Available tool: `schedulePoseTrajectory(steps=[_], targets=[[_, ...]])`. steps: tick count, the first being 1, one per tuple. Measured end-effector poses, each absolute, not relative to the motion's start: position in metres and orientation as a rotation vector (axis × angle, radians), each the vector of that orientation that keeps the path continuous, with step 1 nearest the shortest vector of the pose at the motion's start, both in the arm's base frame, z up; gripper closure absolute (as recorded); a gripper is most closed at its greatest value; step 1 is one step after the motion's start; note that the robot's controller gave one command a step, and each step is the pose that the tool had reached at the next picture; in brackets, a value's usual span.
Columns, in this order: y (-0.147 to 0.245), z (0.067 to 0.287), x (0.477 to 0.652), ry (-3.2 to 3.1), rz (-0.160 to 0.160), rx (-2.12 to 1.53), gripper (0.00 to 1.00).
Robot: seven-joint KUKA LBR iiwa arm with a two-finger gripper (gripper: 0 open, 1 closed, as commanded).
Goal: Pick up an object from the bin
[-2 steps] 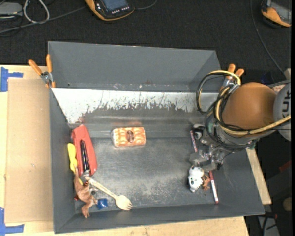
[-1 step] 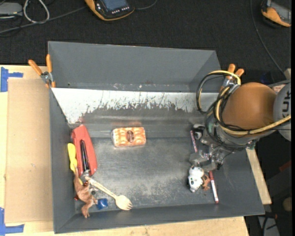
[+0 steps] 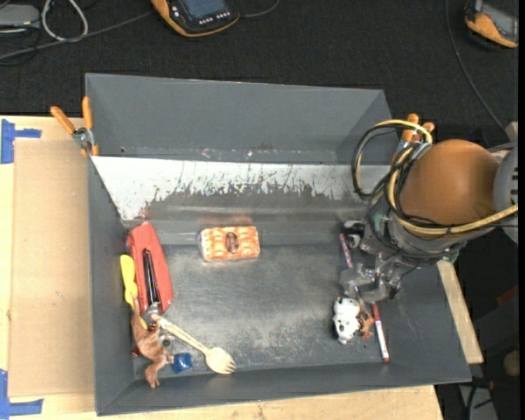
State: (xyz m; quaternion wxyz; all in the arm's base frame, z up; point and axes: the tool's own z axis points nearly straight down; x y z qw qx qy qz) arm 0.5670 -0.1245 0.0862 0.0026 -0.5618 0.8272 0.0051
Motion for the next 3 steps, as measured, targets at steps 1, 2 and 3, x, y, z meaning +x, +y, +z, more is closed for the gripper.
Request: schedulePoseTrajectory(steps=[1, 2, 3], targets=[[-0.124, 0.144, 0.566, 2.598, 0.022, -1.761, 1.00], [-0.125, 0.181, 0.568, 2.596, 0.014, -1.757, 1.00], [-0.125, 0.215, 0.568, 2.597, 0.013, -1.755, 1.00]])
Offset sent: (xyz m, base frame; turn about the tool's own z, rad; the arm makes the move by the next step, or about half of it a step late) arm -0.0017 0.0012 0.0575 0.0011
